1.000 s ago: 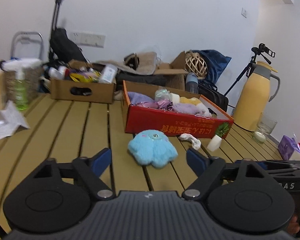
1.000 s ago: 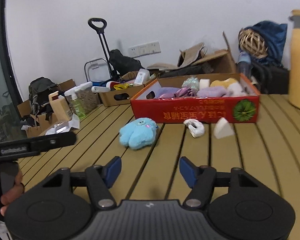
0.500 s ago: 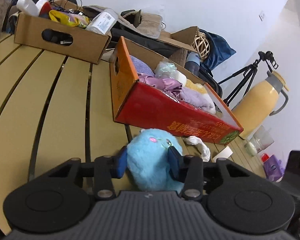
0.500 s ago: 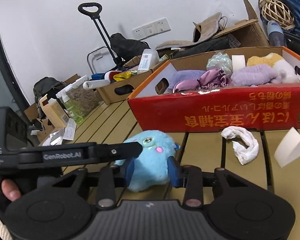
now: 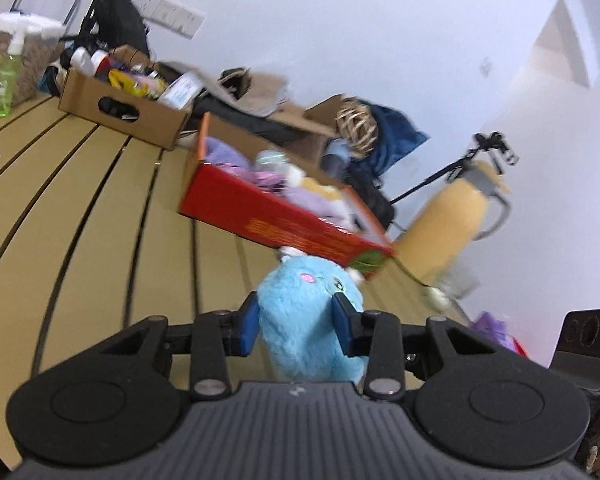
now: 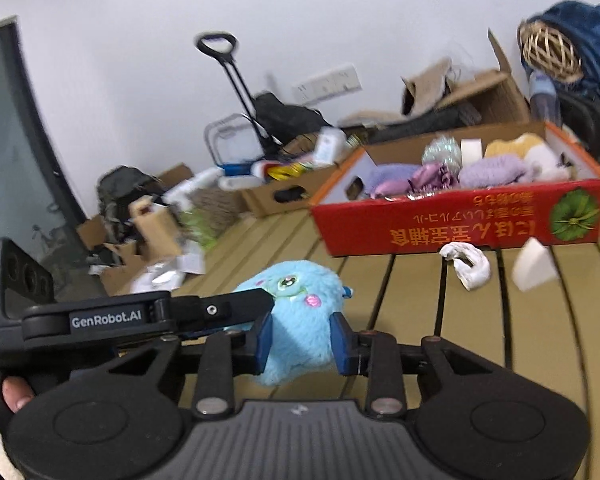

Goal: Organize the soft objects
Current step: 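Carry the blue plush toy with both grippers over the box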

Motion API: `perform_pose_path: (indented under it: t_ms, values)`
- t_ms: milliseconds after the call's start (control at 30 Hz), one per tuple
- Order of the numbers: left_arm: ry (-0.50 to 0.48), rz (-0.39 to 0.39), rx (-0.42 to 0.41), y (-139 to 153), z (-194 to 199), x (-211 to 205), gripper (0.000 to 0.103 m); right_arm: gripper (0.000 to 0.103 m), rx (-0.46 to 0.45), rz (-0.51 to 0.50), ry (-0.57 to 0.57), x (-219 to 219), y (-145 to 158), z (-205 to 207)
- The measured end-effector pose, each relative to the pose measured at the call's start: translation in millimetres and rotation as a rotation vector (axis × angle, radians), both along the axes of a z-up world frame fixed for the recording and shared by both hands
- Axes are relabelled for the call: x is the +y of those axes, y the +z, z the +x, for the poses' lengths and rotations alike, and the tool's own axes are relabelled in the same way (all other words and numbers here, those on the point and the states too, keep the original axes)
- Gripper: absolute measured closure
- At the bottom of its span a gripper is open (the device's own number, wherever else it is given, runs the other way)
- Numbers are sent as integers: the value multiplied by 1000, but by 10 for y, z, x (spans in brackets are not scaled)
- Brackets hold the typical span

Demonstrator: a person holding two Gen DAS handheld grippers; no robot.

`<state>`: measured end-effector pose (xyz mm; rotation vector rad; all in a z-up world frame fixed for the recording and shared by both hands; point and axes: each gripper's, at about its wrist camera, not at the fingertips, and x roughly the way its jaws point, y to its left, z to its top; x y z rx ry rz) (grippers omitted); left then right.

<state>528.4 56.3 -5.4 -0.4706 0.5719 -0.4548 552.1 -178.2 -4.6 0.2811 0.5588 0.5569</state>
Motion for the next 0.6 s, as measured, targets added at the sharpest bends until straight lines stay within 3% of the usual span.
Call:
perform_pose_path:
  t_ms: [200, 600]
  values:
    - [-4, 48, -70, 281, -740, -313, 65, 73, -73, -20, 9, -243, 285, -807]
    - [15, 78, -140, 539, -1737, -598, 65, 73, -161, -10, 24, -547, 540, -1755]
